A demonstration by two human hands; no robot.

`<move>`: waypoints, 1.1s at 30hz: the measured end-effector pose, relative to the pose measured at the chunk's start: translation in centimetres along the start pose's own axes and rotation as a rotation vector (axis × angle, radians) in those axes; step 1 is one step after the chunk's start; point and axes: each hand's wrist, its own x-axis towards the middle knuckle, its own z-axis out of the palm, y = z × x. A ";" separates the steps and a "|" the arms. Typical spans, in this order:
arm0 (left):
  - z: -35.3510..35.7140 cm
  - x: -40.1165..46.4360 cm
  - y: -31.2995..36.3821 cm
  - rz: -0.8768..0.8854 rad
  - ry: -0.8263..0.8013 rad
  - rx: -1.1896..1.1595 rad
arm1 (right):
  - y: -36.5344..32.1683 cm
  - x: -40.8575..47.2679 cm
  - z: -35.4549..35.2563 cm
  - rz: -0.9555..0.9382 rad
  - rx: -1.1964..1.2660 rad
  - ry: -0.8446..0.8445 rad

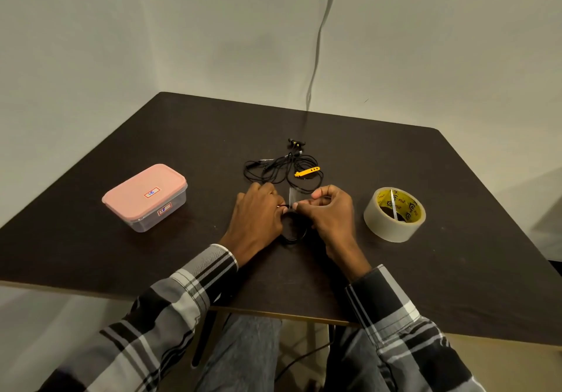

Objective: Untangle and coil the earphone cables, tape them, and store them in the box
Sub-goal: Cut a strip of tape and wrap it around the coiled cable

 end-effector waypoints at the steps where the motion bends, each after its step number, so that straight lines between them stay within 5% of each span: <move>1: 0.0 -0.1 0.0 -0.004 -0.002 0.004 | 0.1 0.0 0.1 -0.008 -0.015 0.005; 17: -1.3 -0.4 0.7 -0.073 0.183 -0.393 | -2.0 0.3 -1.7 -0.343 -0.413 0.055; 24: -3.0 -0.2 1.6 -0.083 0.143 -0.757 | -3.1 0.6 -3.1 -0.295 -0.011 -0.212; 33: -4.3 -0.2 2.1 -0.072 0.150 -0.854 | -3.6 -0.1 -3.0 -0.467 -0.032 -0.073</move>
